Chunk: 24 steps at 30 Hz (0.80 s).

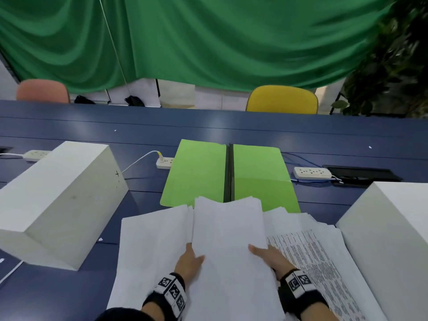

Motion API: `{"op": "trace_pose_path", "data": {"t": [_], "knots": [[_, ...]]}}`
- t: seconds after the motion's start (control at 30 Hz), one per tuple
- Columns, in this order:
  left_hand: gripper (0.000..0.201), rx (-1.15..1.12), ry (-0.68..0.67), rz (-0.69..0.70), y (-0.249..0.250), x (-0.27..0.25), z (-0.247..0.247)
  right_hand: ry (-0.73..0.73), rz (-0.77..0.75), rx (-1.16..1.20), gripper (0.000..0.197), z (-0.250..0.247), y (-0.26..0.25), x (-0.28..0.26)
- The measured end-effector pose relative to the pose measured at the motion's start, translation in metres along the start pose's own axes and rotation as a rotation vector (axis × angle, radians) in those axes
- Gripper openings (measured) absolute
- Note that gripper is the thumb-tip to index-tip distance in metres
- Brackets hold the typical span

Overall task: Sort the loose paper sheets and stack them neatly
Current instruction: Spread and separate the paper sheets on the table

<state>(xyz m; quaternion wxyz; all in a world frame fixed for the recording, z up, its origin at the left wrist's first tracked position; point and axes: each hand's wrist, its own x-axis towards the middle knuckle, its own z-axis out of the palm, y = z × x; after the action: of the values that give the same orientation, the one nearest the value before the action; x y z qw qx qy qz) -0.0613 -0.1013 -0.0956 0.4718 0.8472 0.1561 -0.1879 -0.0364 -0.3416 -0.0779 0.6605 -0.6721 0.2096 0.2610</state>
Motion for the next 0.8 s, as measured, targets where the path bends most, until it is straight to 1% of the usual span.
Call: {"op": "trace_pose_path", "data": {"t": [0.03, 0.07, 0.13, 0.17, 0.2, 0.27, 0.3, 0.33, 0.37, 0.4, 0.43, 0.47, 0.5, 0.53, 0.6, 0.67, 0.73, 0.8], "knots": [[0.052, 0.024, 0.008, 0.001, 0.002, 0.0, 0.001, -0.008, -0.03, -0.018, 0.073, 0.002, 0.001, 0.002], [0.051, 0.051, 0.02, 0.014, 0.003, -0.002, 0.001, -0.02, -0.063, -0.011, 0.077, 0.004, -0.002, 0.0], [0.053, 0.095, 0.091, 0.054, 0.004, -0.007, -0.003, -0.031, -0.163, -0.004, 0.071, 0.005, -0.008, -0.005], [0.055, 0.06, 0.135, 0.066, 0.004, -0.008, -0.007, -0.046, -0.212, 0.011, 0.068, 0.004, -0.011, -0.01], [0.062, -0.06, 0.158, 0.077, 0.004, -0.011, -0.011, -0.064, -0.263, 0.042, 0.07, 0.003, -0.013, -0.014], [0.091, -0.458, 0.147, 0.135, 0.016, -0.019, -0.025, -0.098, -0.36, 0.098, 0.078, -0.001, -0.021, -0.026], [0.102, -0.608, 0.118, 0.192, 0.025, -0.021, -0.032, -0.102, -0.397, 0.124, 0.078, -0.002, -0.027, -0.031], [0.105, -0.679, 0.098, 0.268, 0.036, -0.022, -0.039, -0.089, -0.439, 0.157, 0.077, -0.001, -0.035, -0.037], [0.098, -0.694, 0.107, 0.346, 0.049, -0.025, -0.046, -0.051, -0.481, 0.171, 0.073, 0.0, -0.043, -0.041], [0.084, -0.664, 0.146, 0.428, 0.064, -0.028, -0.051, -0.005, -0.527, 0.182, 0.063, 0.002, -0.055, -0.046], [0.071, -0.616, 0.2, 0.491, 0.081, -0.033, -0.056, 0.049, -0.574, 0.181, 0.045, 0.006, -0.066, -0.052], [0.066, -0.566, 0.269, 0.563, 0.098, -0.038, -0.059, 0.094, -0.626, 0.173, 0.031, 0.009, -0.077, -0.056], [0.067, -0.542, 0.335, 0.631, 0.111, -0.043, -0.061, 0.123, -0.671, 0.165, 0.024, 0.013, -0.088, -0.063], [0.07, -0.54, 0.385, 0.697, 0.121, -0.047, -0.063, 0.14, -0.722, 0.158, 0.023, 0.016, -0.097, -0.069], [0.077, -0.56, 0.429, 0.797, 0.136, -0.057, -0.066, 0.169, -0.792, 0.19, 0.024, 0.021, -0.112, -0.083], [0.077, -0.572, 0.469, 0.852, 0.141, -0.062, -0.07, 0.169, -0.816, 0.239, 0.023, 0.023, -0.122, -0.094], [0.07, -0.605, 0.489, 0.858, 0.14, -0.063, -0.072, 0.181, -0.817, 0.255, 0.025, 0.023, -0.123, -0.096], [0.07, -0.669, 0.486, 0.842, 0.138, -0.069, -0.076, 0.154, -0.844, 0.255, 0.026, 0.023, -0.121, -0.094]]}}
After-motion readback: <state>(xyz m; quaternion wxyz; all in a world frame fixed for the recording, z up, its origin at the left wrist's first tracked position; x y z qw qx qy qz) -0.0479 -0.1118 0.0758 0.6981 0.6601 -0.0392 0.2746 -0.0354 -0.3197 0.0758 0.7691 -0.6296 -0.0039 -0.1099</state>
